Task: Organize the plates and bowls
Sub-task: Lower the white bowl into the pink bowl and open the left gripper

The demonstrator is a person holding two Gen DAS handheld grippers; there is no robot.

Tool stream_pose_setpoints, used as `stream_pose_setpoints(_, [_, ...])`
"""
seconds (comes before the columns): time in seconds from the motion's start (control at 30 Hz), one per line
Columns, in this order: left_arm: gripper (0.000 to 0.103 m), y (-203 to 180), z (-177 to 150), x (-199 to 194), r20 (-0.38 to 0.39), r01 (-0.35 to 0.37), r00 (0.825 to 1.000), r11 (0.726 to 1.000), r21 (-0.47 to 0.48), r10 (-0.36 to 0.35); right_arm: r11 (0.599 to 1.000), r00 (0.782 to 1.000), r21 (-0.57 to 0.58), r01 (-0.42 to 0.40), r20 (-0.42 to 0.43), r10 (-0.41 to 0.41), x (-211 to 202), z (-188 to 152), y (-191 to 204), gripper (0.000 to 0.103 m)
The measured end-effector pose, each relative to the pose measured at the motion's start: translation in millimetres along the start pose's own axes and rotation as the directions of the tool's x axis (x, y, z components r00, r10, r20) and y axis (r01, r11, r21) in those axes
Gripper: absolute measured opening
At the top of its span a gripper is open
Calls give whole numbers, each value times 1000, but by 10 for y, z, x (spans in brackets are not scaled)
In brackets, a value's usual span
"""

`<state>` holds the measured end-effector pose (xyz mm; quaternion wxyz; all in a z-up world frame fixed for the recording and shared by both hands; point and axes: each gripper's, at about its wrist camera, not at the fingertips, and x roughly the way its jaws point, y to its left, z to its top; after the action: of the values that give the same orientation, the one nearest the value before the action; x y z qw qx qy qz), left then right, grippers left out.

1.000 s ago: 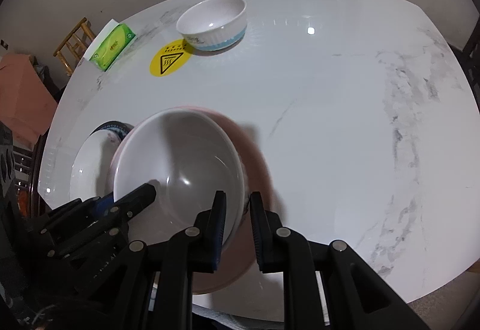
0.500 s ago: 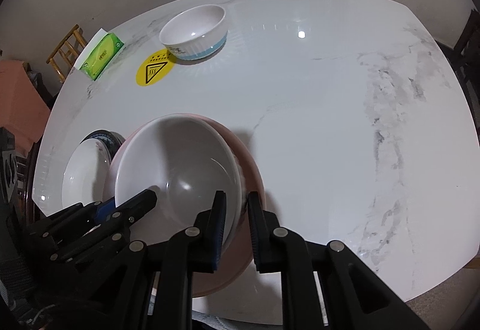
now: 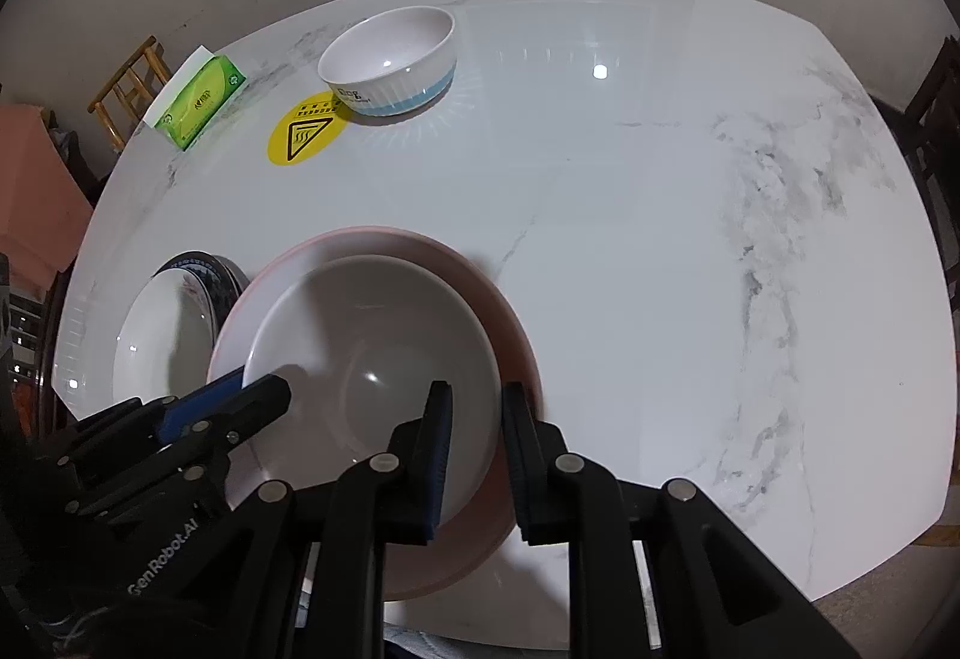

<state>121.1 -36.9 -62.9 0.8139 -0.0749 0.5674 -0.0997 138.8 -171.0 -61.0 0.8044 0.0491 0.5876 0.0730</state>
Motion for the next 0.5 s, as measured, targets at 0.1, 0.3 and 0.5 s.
stream_pose_setpoints(0.1, [10,11,11,-66,17,4,1000,1000,-2,-4,1000,1000,9,-5,-2,5,-5,-6,-4,19])
stream_pose_setpoints(0.3, [12,63,11,-202,51,5,999,1000,-5,-5,1000,1000,16,-6,7,6,-28,-11,-1,24])
stream_pose_setpoints(0.5, [16,121,8,-254,68,-2,998,1000,-11,3,1000,999,2,5,37,-5,-119,-2,27,24])
